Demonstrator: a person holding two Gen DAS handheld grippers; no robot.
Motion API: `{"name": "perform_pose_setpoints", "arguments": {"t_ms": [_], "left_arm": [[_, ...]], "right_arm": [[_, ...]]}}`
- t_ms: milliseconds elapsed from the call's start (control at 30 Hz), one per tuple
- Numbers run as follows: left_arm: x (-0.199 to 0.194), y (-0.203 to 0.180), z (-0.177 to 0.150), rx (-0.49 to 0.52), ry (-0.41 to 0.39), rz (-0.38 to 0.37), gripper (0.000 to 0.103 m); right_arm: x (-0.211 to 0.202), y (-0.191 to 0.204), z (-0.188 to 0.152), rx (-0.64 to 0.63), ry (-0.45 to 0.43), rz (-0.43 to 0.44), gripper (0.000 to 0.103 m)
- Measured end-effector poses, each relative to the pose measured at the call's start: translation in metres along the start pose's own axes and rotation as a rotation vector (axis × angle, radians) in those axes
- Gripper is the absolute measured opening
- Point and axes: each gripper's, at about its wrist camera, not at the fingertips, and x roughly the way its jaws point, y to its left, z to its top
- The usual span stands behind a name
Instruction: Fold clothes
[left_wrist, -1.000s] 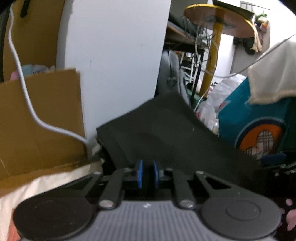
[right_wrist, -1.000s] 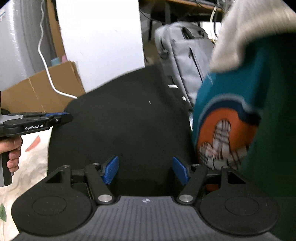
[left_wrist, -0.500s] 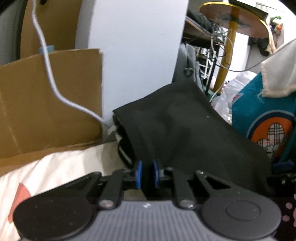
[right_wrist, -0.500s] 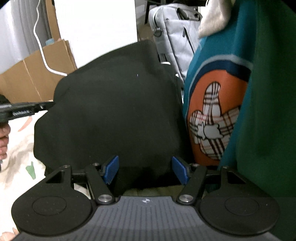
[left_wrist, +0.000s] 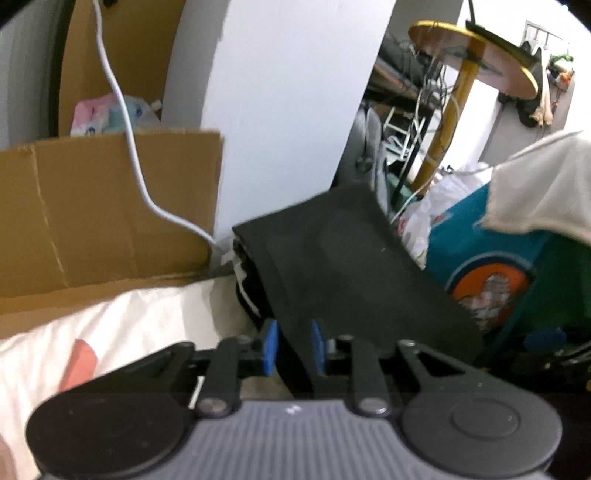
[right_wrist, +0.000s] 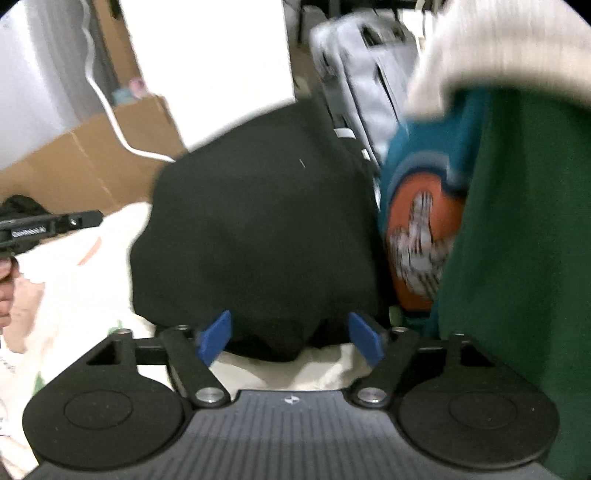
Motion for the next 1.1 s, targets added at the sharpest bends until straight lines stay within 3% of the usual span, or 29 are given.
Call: {"name": "perform_pose_setpoints", "arguments": {"t_ms": [100,200,300,400,467,633,767,1100], "left_arm": [[-0.029,-0.006,0.012,-0.013,-0.002,0.03,0.029],[-0.07,-0.014,0.022,-0.024,0.004,0.068,0.026],[-0.1,-0.019,0.029,-0.012,0.018,0.091,0.028],[-0.143,-0.018,0.038,-0.039,0.004,0.108,0.043],[-0.158,-0.017,0.041,-0.051,-0.007,0.118,0.059],[-0.208,-0.018,0.048,-0.038,-0.025,0.172,0.07],[-0.259,-0.016,0.046,-0.067,-0.051,0.23,0.09],[-0.348,0.006,0.034,-0.175,-0.072,0.346,0.101]], "right_arm": [[-0.024,0.01,0.015,-0.029,0.005,0.015,0.096],[-0.05,0.012,0.028,0.031,0.026,0.013,0.1],[-0.074,0.017,0.031,0.048,-0.008,0.008,0.103],[-0.094,0.025,0.035,0.058,-0.018,0.007,0.103],[-0.107,0.032,0.037,0.057,-0.025,0.007,0.103],[-0.136,0.045,0.044,0.094,-0.039,-0.003,0.103],[-0.152,0.06,0.049,0.106,-0.068,-0.054,0.103],[-0.195,0.105,0.038,0.062,-0.046,0.009,0.103]]}}
